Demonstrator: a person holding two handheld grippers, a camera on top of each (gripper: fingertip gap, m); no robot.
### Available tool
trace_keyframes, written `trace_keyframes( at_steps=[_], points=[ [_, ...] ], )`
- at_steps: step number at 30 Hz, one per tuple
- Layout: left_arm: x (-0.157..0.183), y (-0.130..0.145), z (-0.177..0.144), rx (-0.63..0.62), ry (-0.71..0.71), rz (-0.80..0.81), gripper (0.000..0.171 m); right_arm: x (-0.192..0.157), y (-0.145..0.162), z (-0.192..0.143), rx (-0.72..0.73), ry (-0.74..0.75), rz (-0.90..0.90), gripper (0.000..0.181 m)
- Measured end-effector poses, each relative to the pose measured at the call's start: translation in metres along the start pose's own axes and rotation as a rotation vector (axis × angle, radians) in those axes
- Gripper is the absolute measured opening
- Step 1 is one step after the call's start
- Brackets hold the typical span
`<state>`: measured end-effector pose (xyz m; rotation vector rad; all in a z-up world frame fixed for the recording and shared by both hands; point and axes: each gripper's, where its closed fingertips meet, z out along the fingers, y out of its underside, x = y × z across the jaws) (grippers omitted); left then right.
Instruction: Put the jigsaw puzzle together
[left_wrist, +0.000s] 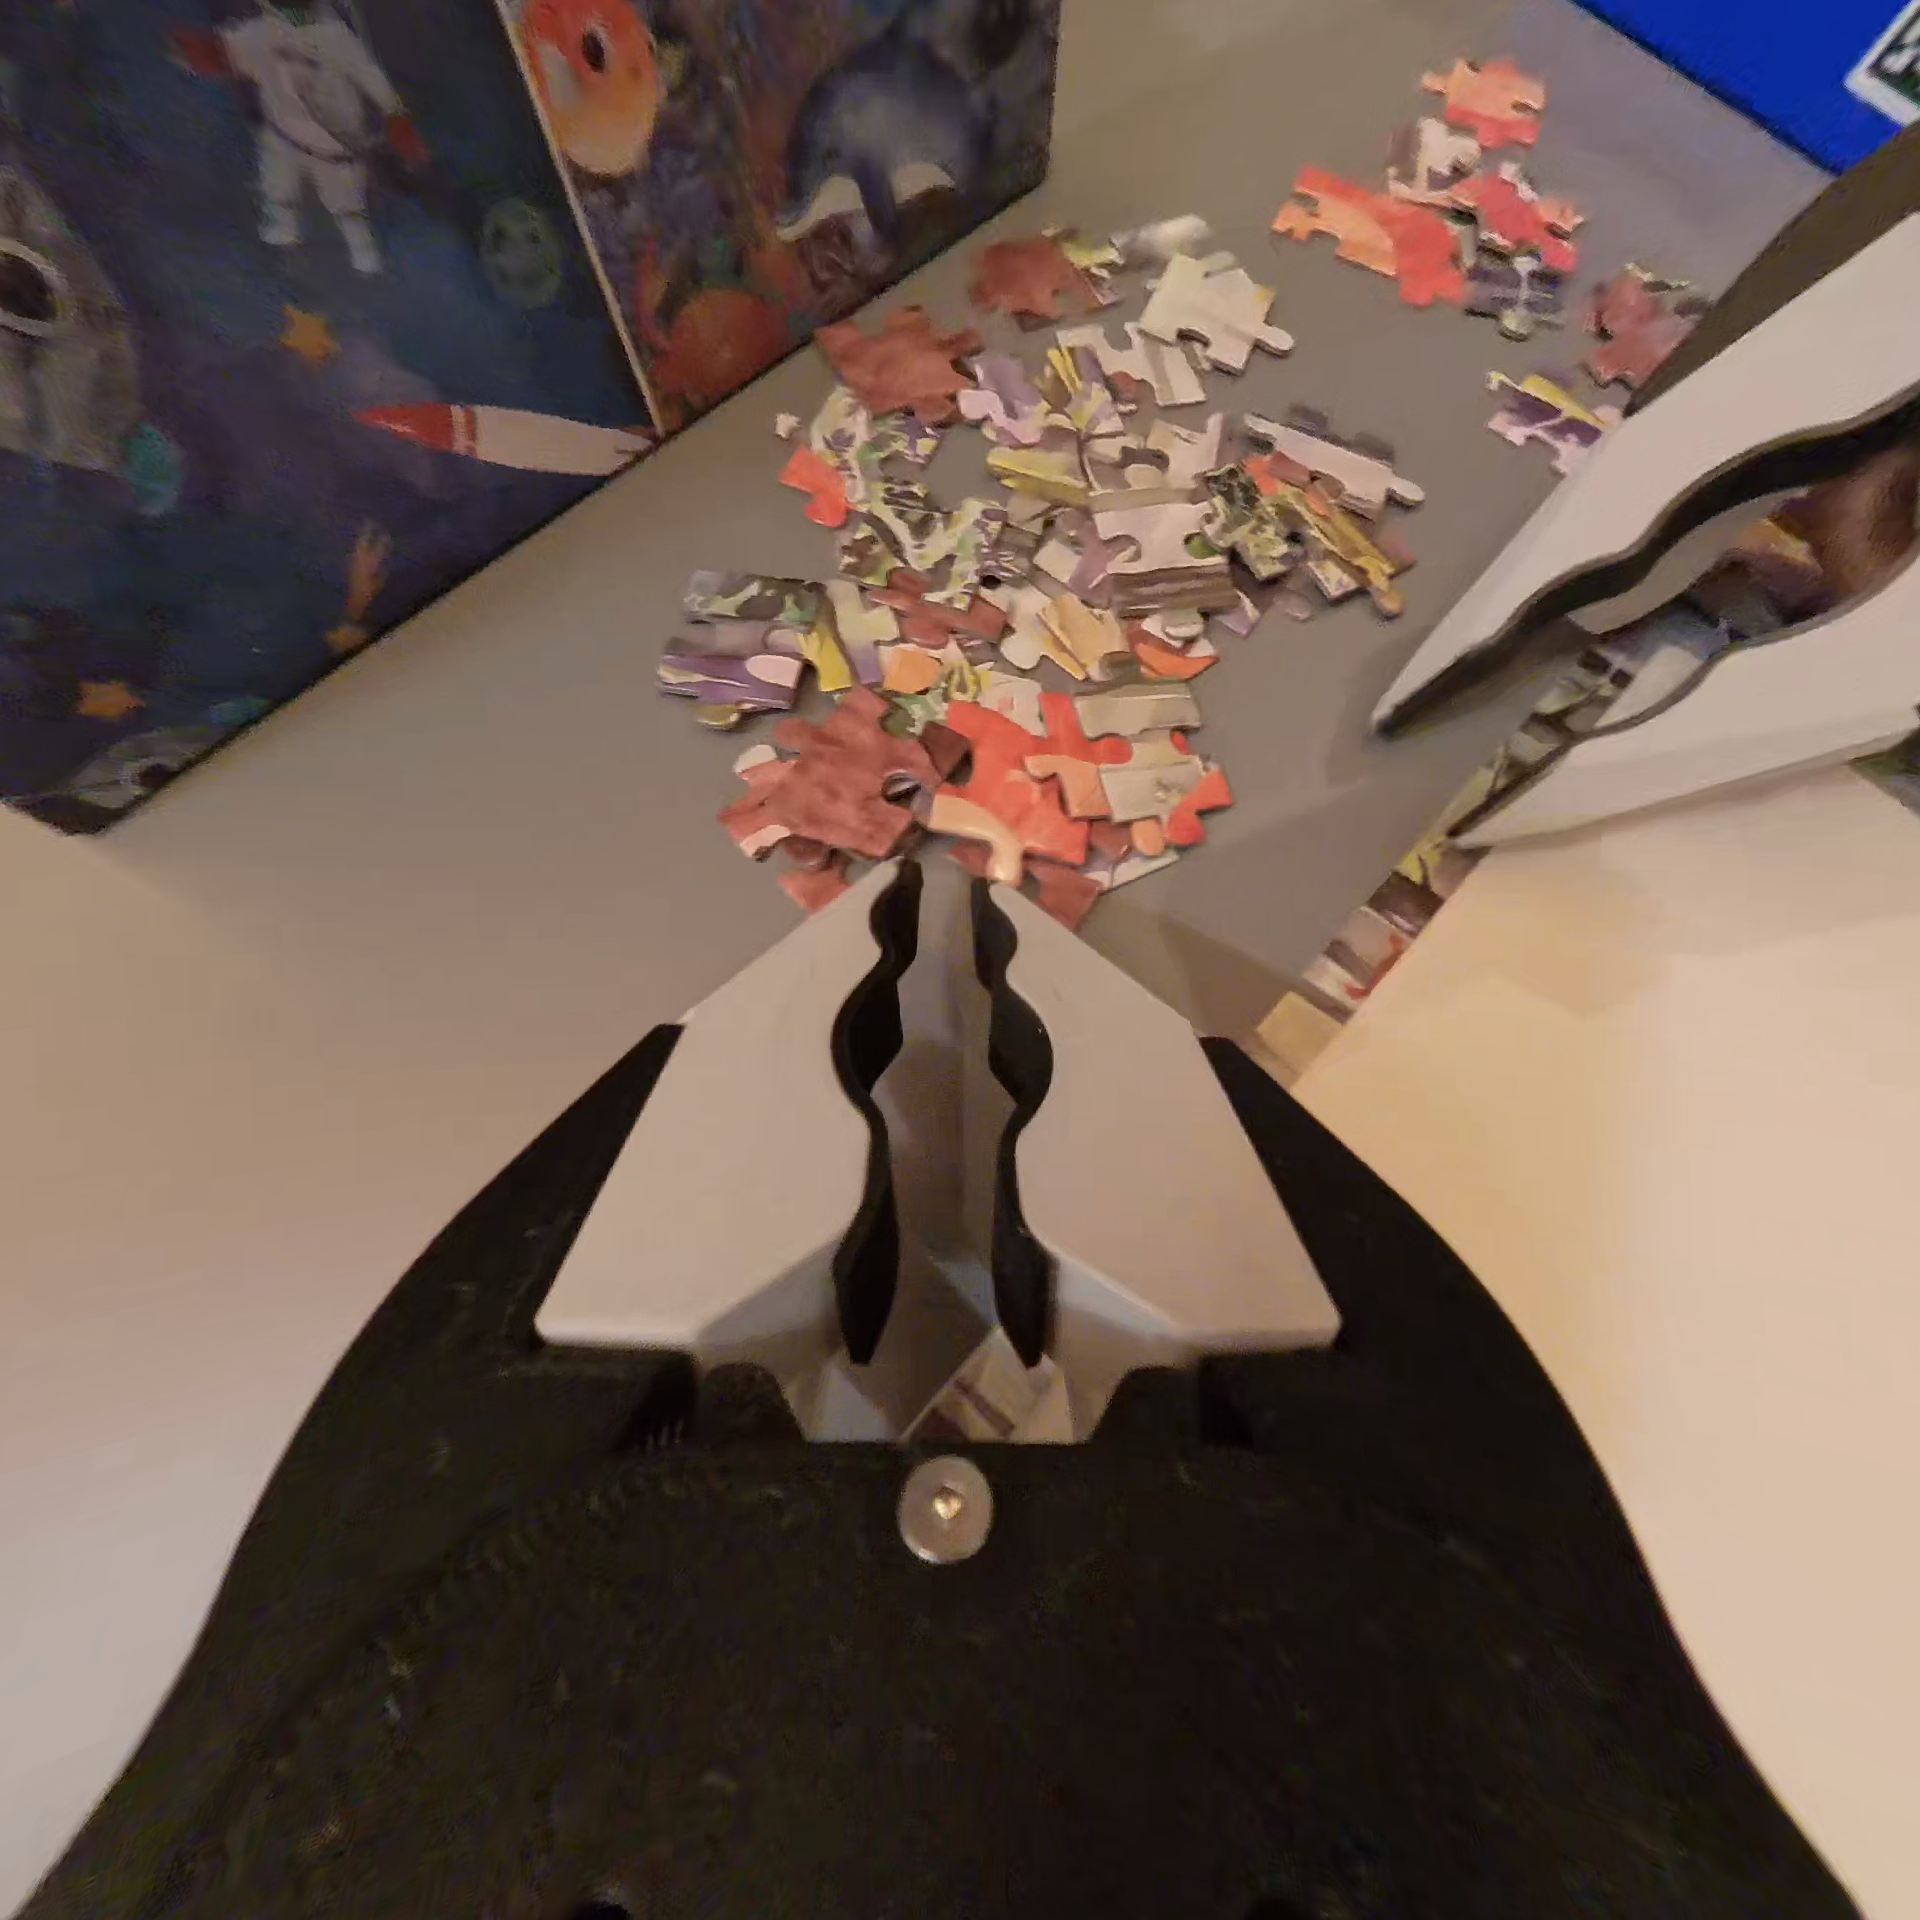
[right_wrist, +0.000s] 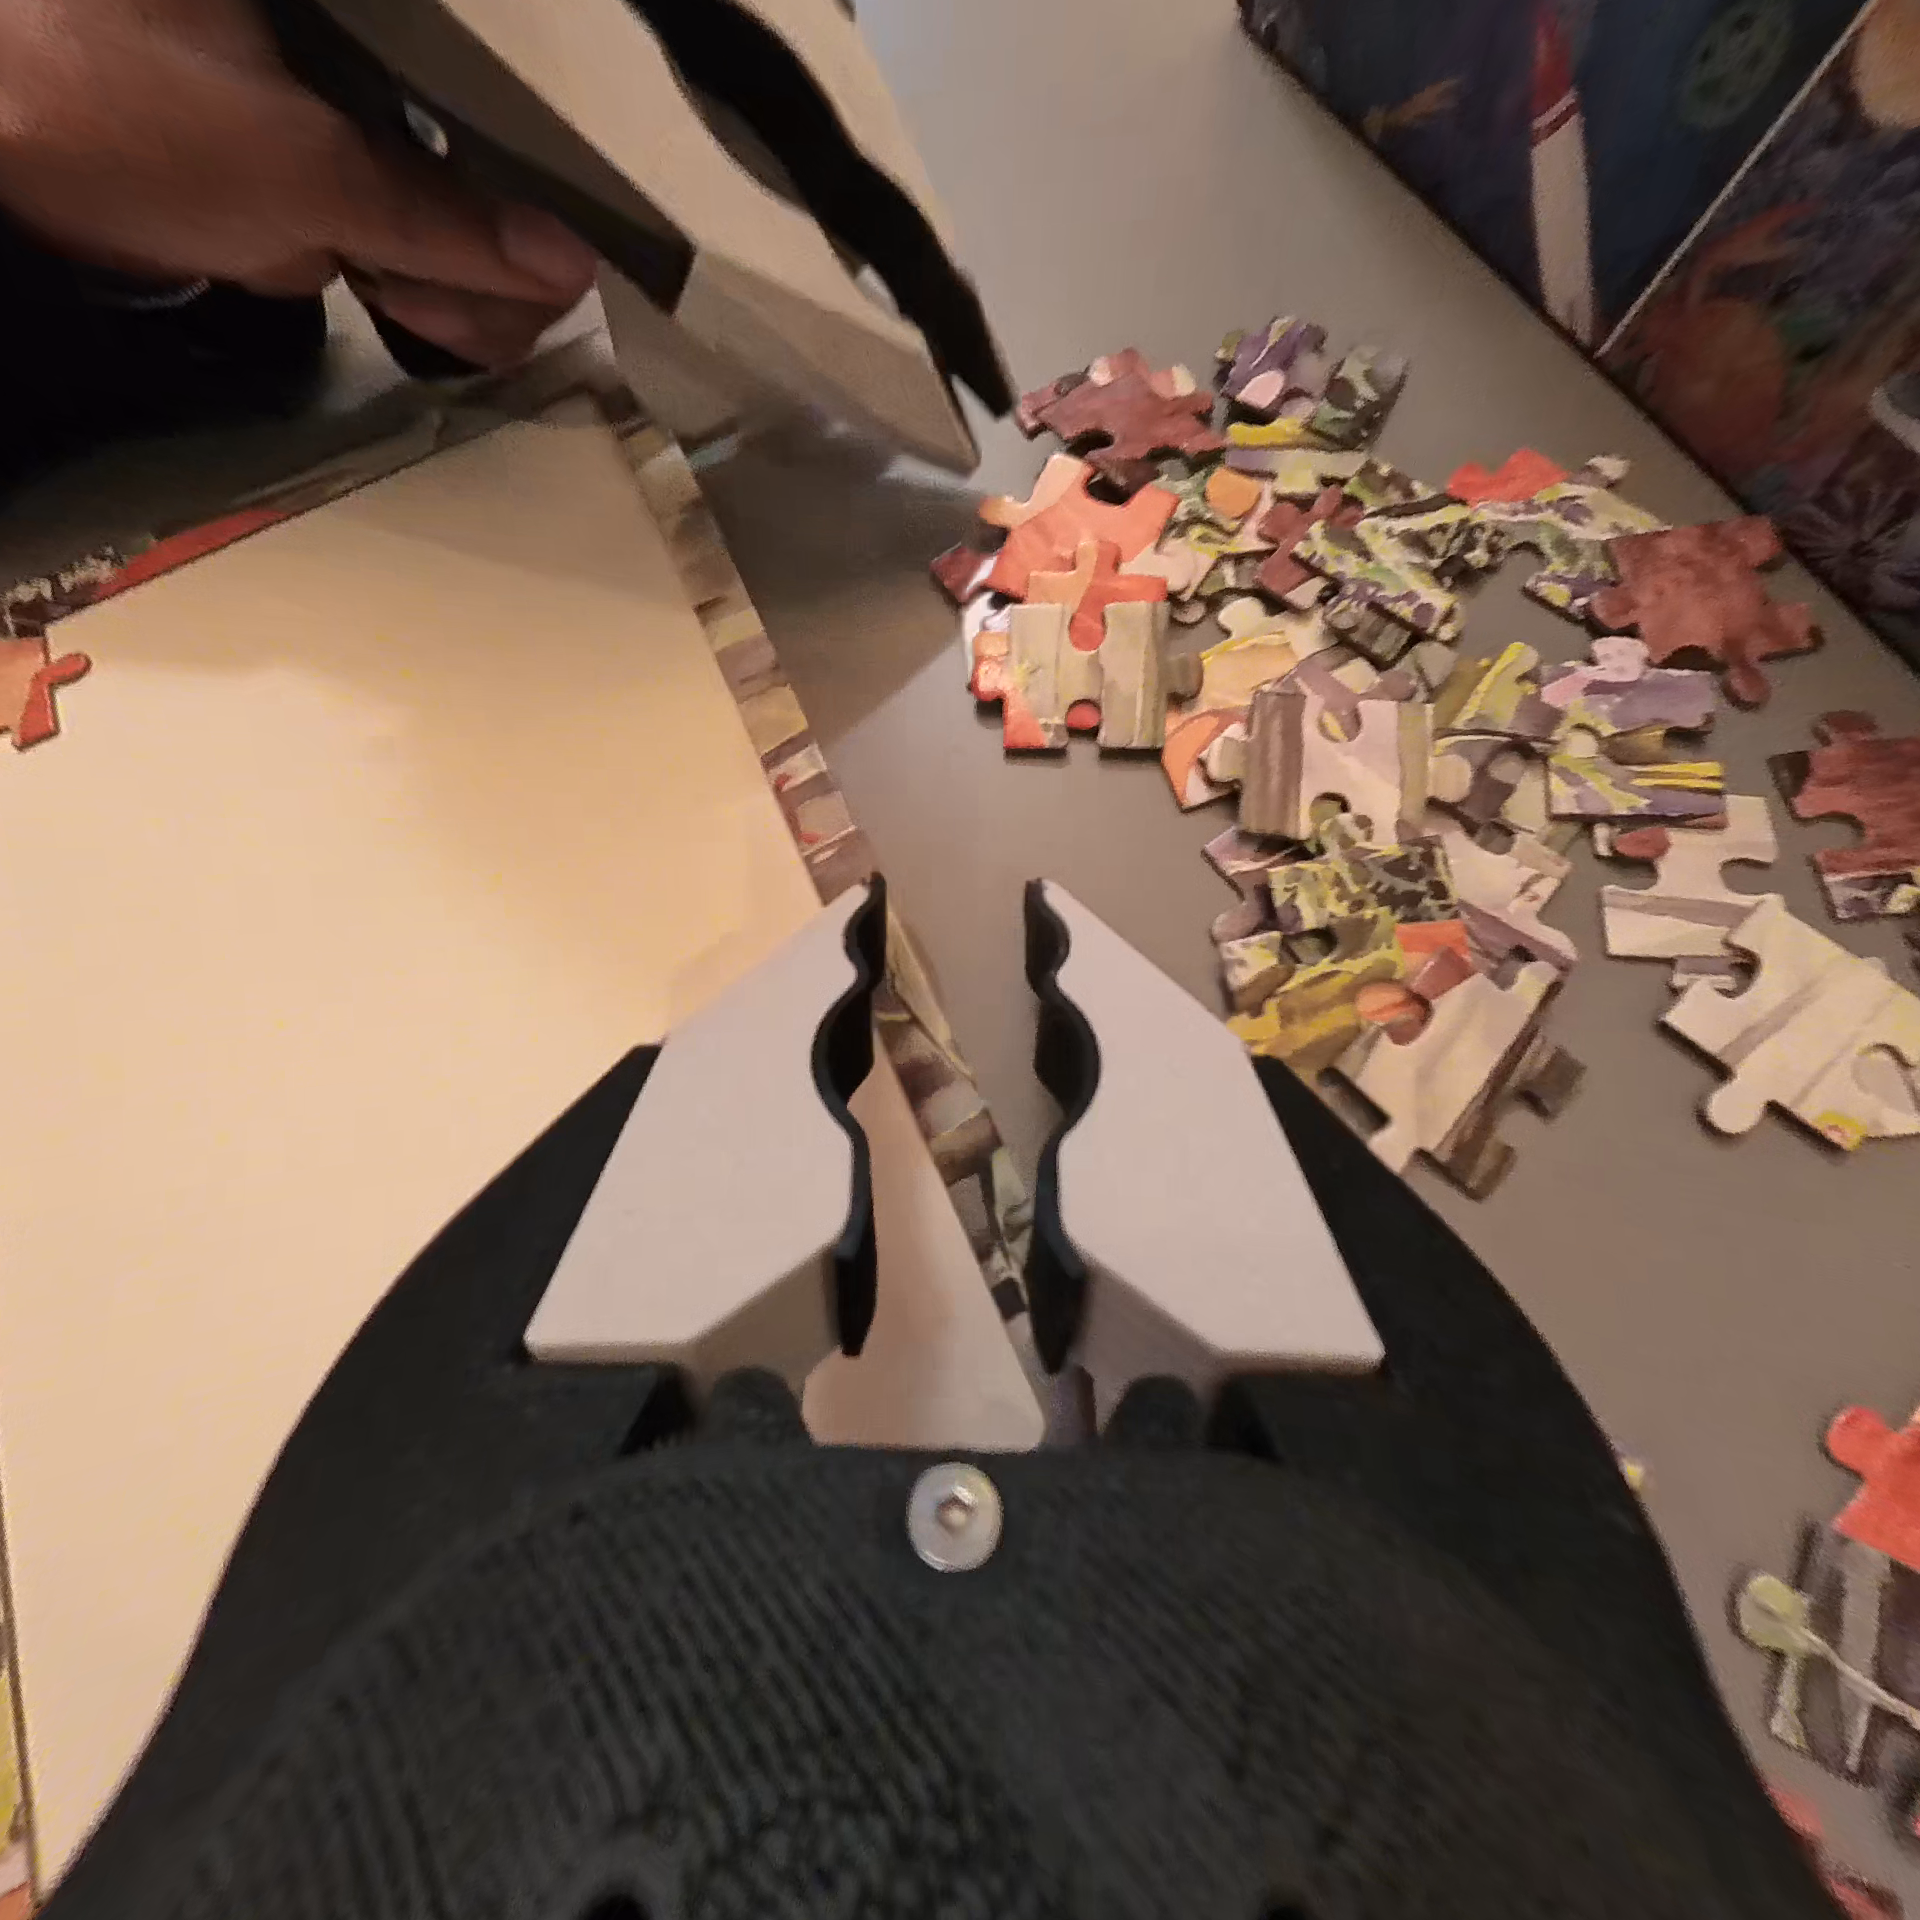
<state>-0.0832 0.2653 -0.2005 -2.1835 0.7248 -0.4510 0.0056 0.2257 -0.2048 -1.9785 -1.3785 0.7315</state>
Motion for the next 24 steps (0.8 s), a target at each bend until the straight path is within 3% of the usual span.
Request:
trace_keyframes(
  at_steps=[8, 10, 11, 13, 18, 24],
  points=[
    [0.009, 0.003, 0.014, -0.060, 0.070, -0.038, 0.022, 0.015, -0.007, -0.011, 0.074, 0.028, 0.065, 0.020],
    [0.010, 0.003, 0.016, -0.066, 0.070, -0.038, 0.016, 0.016, -0.006, -0.011, 0.072, 0.028, 0.066, 0.020],
    [0.009, 0.003, 0.015, -0.063, 0.065, -0.039, 0.005, 0.017, -0.005, -0.011, 0.068, 0.033, 0.063, 0.020],
    [0.010, 0.003, 0.012, -0.056, 0.076, -0.047, 0.005, 0.018, -0.004, -0.010, 0.063, 0.041, 0.055, 0.019],
    [0.014, -0.003, -0.002, 0.027, 0.130, -0.098, 0.005, 0.019, -0.006, -0.011, 0.085, 0.047, 0.057, 0.019],
    [0.023, -0.021, -0.034, 0.189, 0.170, -0.031, 0.005, 0.017, -0.020, -0.020, 0.177, 0.028, 0.086, 0.019]
  ],
)
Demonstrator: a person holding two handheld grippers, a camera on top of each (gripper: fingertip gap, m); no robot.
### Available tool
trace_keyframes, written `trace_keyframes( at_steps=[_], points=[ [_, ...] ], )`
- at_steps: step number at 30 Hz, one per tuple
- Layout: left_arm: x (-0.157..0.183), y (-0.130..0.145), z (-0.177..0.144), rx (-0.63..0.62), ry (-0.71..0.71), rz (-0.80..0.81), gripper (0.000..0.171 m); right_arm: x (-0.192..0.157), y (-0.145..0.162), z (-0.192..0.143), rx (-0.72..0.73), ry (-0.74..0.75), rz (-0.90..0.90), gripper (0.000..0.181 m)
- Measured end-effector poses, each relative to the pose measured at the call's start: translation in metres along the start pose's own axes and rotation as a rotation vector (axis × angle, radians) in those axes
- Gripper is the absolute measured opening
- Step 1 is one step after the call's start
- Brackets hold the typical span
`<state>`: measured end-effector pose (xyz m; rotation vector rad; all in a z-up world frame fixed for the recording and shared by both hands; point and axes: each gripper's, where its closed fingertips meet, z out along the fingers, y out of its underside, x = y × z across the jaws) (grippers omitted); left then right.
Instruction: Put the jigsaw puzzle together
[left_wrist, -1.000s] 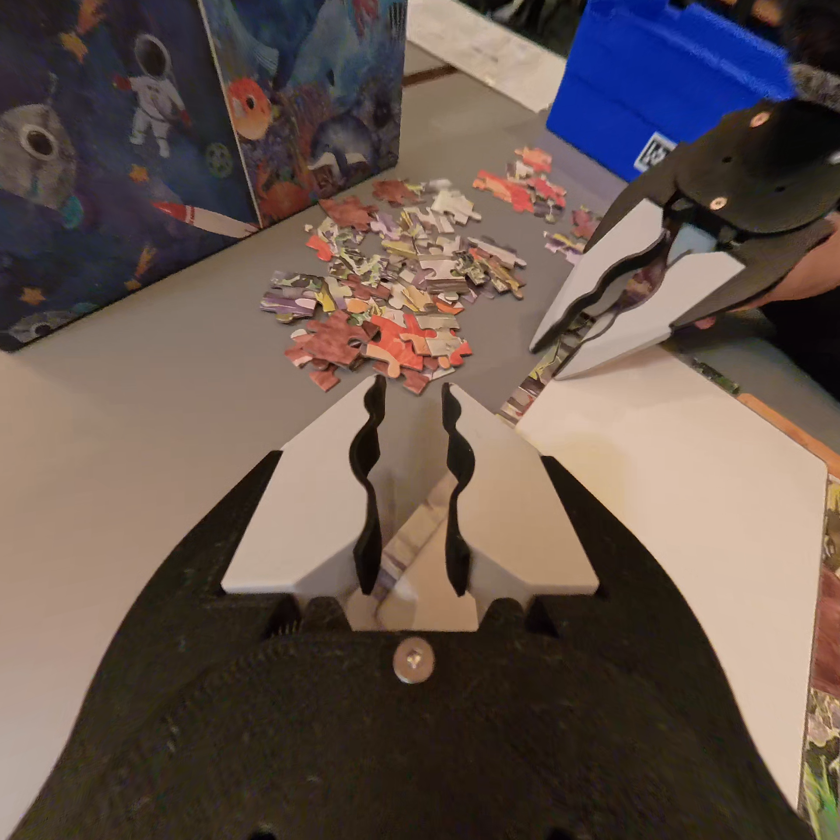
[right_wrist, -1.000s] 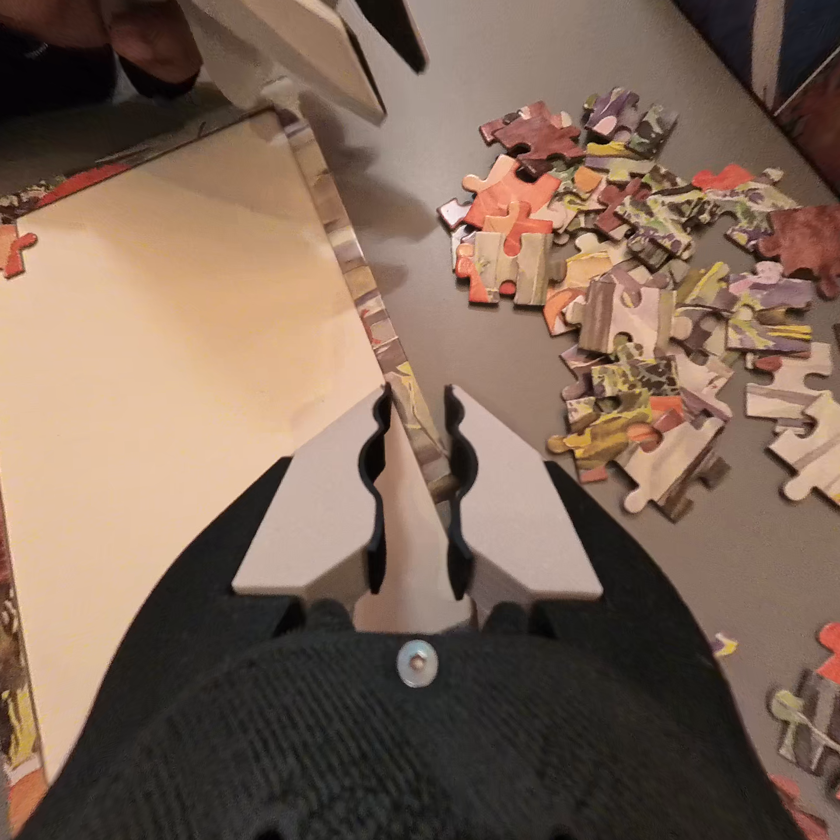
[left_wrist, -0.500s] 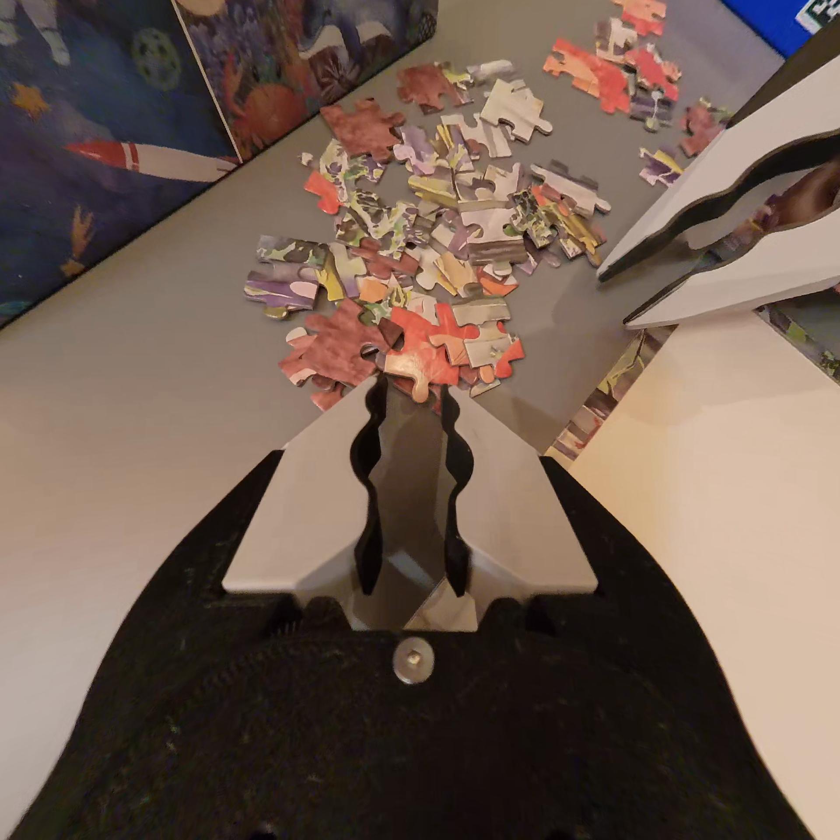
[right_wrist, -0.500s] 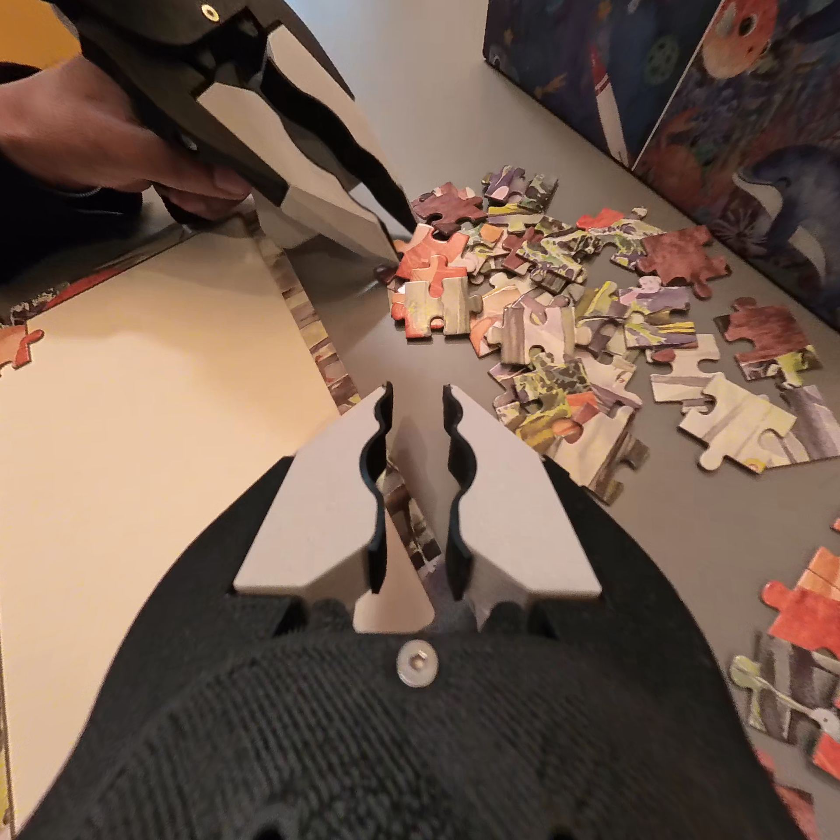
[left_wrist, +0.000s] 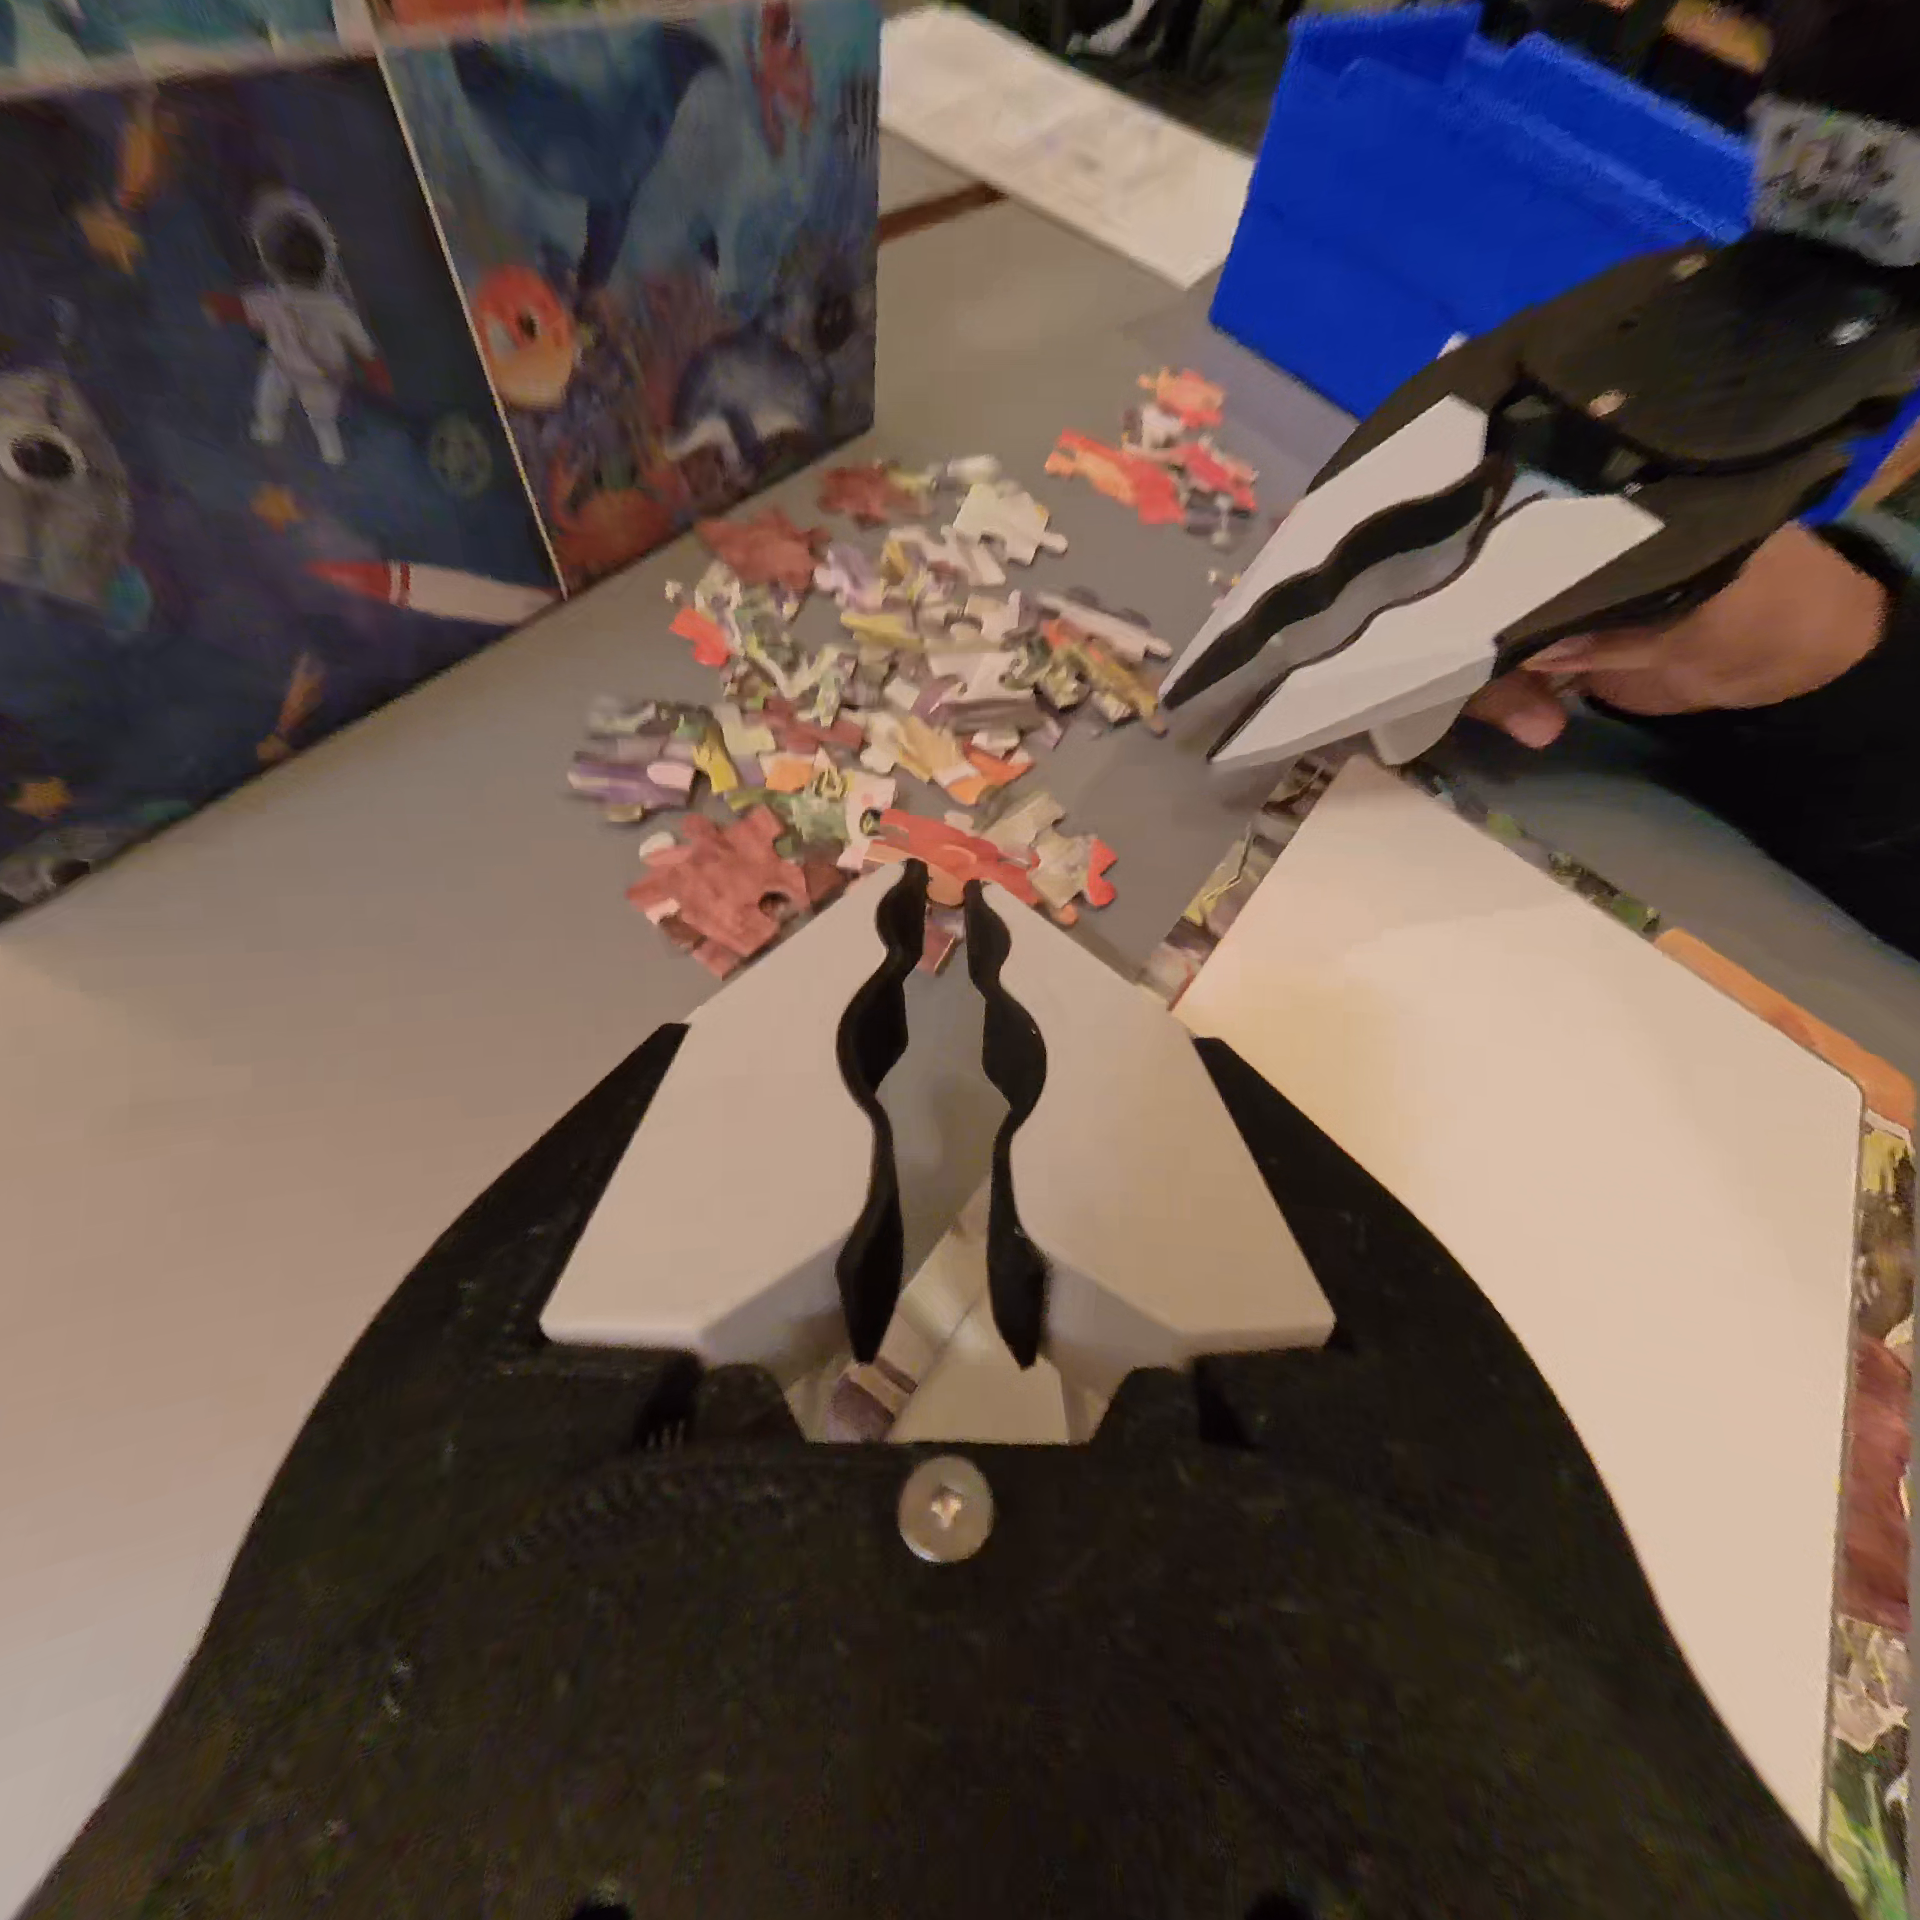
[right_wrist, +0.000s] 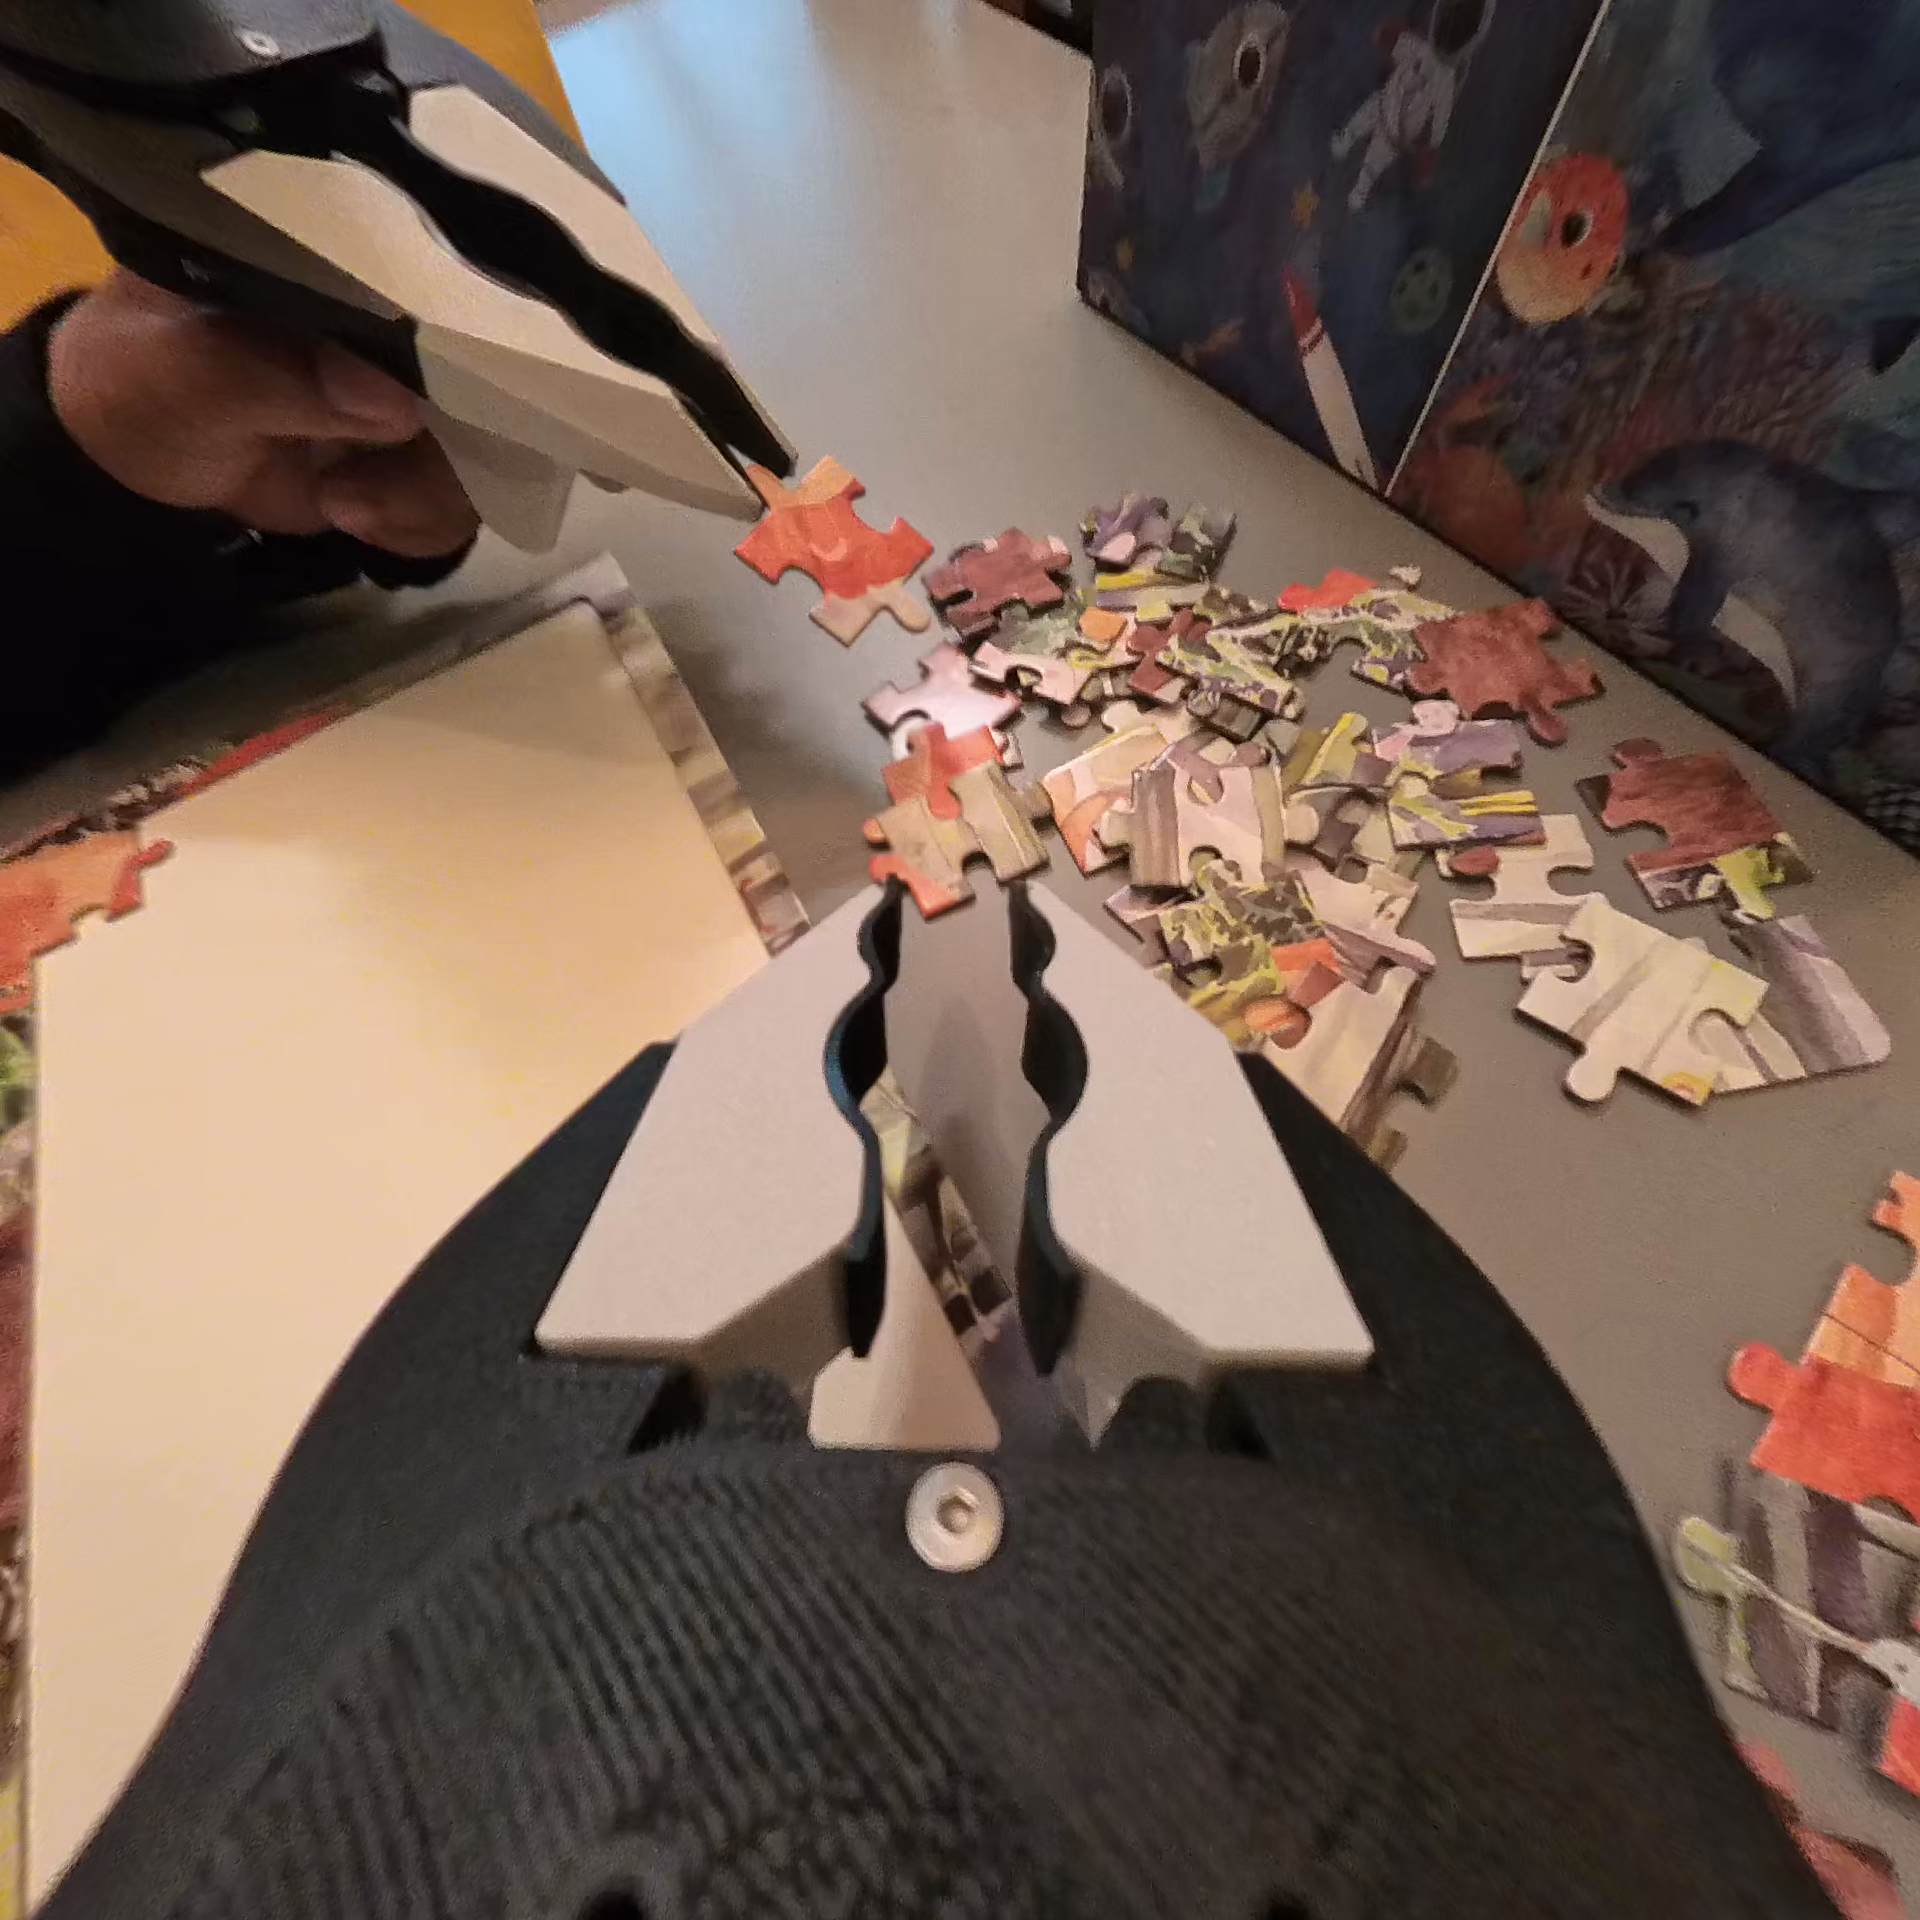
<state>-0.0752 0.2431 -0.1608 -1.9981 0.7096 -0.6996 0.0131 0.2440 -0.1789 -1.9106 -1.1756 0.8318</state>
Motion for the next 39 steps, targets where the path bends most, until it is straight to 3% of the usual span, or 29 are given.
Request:
trace_keyframes(
  at_steps=[5, 13, 21, 28, 30, 33, 39],
  points=[
    [0.024, -0.029, -0.016, 0.159, 0.136, -0.037, 0.005, -0.012, -0.022, -0.008, 0.136, -0.050, -0.030, 0.026],
    [0.044, -0.038, -0.023, 0.263, 0.222, 0.029, 0.005, -0.038, -0.039, -0.014, 0.247, -0.206, 0.022, 0.038],
    [0.071, -0.040, -0.026, 0.291, 0.213, 0.222, 0.005, -0.057, -0.052, -0.022, 0.333, -0.458, 0.250, 0.041],
    [0.082, -0.035, -0.023, 0.271, 0.250, 0.244, 0.005, -0.067, -0.058, -0.028, 0.353, -0.580, 0.332, 0.024],
    [0.080, -0.034, -0.022, 0.265, 0.243, 0.236, 0.005, -0.064, -0.058, -0.028, 0.354, -0.576, 0.353, 0.002],
    [0.073, -0.030, -0.016, 0.232, 0.220, 0.210, 0.013, -0.047, -0.055, -0.028, 0.342, -0.524, 0.402, 0.000],
    [0.045, -0.030, -0.016, 0.214, 0.120, 0.162, 0.018, 0.022, -0.027, -0.033, 0.251, -0.216, 0.454, 0.000]
  ],
)
